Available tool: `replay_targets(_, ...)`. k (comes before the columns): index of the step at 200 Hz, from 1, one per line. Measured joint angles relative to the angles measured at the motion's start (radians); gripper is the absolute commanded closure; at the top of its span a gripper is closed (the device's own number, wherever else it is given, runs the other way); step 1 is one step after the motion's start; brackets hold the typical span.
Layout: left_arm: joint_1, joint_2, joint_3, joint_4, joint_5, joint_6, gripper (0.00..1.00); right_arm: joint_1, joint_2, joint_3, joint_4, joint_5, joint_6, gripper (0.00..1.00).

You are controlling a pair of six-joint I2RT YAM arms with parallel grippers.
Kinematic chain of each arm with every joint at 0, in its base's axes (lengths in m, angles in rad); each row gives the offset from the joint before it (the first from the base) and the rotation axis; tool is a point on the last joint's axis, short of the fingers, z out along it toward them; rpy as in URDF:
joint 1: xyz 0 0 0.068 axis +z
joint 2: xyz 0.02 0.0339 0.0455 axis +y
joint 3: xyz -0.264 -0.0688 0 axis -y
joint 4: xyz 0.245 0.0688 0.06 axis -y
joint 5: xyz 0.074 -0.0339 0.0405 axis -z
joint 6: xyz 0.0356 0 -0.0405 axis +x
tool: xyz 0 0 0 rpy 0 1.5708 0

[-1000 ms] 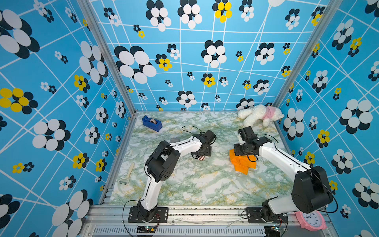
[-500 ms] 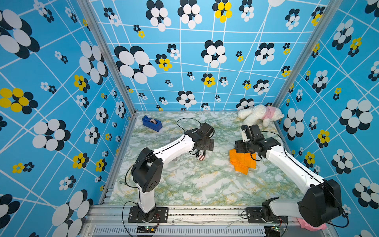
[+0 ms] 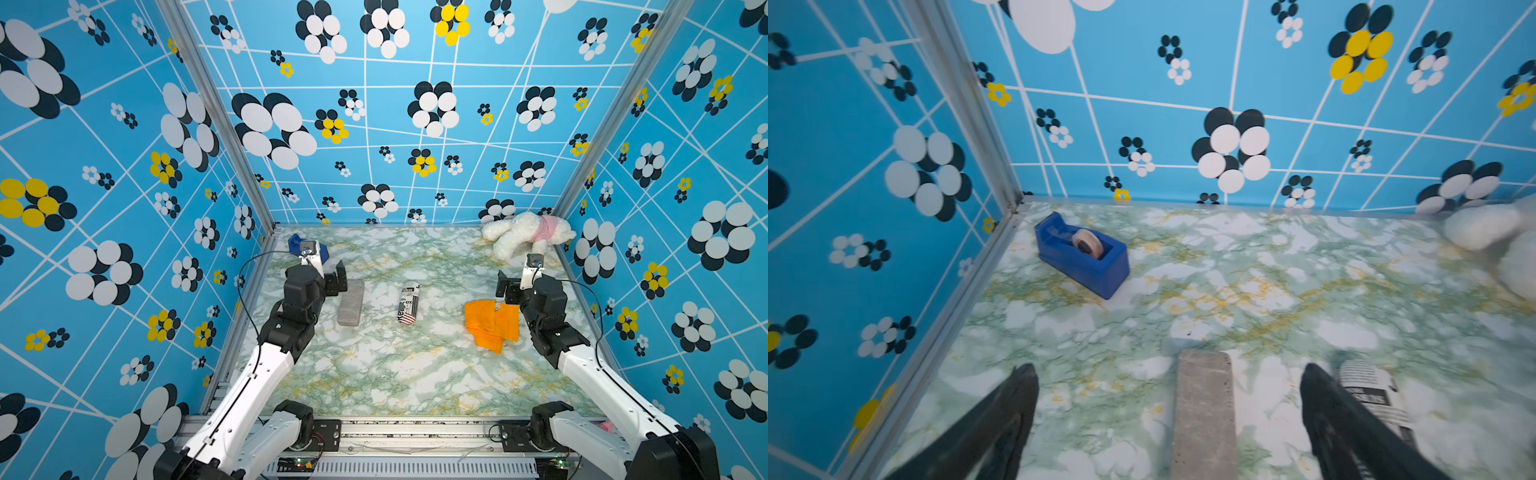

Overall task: Wipe the eyeglass case
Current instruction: Reset both arms

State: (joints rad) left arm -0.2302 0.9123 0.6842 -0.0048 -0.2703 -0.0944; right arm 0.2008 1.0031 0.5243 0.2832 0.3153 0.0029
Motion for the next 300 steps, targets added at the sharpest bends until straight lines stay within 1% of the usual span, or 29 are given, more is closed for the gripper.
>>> replay_targets(10,0.038,-0.014,-0.114,0.053,0.002,0.025,0.01,-0.004,0.017,-0.044,0.045,0.015,-0.010,0.00)
replay_targets(34,0.080,0.025,-0.303,0.169,0.024,0.048,0.01,-0.013,0.117,-0.156,0.200,0.037,-0.016,0.00)
replay_targets(55,0.082,0.070,-0.393,0.286,0.033,0.072,0.01,-0.038,0.233,-0.212,0.334,0.044,-0.018,0.00)
replay_targets(60,0.083,0.093,-0.412,0.336,0.038,0.085,0.01,-0.043,0.264,-0.218,0.368,0.044,-0.018,0.00)
replay_targets(81,0.106,0.199,-0.439,0.505,0.076,0.105,0.01,-0.061,0.387,-0.222,0.507,0.043,-0.019,0.00)
replay_targets(106,0.126,0.343,-0.436,0.700,0.119,0.114,0.01,-0.091,0.504,-0.220,0.650,0.034,-0.015,0.00)
replay_targets(118,0.127,0.415,-0.424,0.766,0.136,0.118,0.01,-0.106,0.558,-0.222,0.713,0.031,-0.015,0.00)
replay_targets(148,0.145,0.595,-0.377,0.917,0.161,0.121,0.01,-0.114,0.575,-0.215,0.745,0.012,-0.014,0.00)
replay_targets(162,0.151,0.630,-0.365,0.924,0.166,0.122,0.01,-0.132,0.574,-0.193,0.730,-0.014,-0.005,0.00)
replay_targets(188,0.162,0.631,-0.334,0.916,0.166,0.113,0.01,-0.165,0.574,-0.170,0.718,-0.035,0.014,0.00)
replay_targets(228,0.178,0.631,-0.309,0.914,0.166,0.102,0.01,-0.165,0.574,-0.170,0.715,-0.045,0.019,0.00)
replay_targets(265,0.178,0.631,-0.309,0.911,0.166,0.102,0.01,-0.165,0.574,-0.170,0.701,-0.106,0.014,0.00)
replay_targets(300,0.178,0.631,-0.309,0.908,0.166,0.102,0.01,-0.165,0.574,-0.169,0.689,-0.128,0.014,0.00)
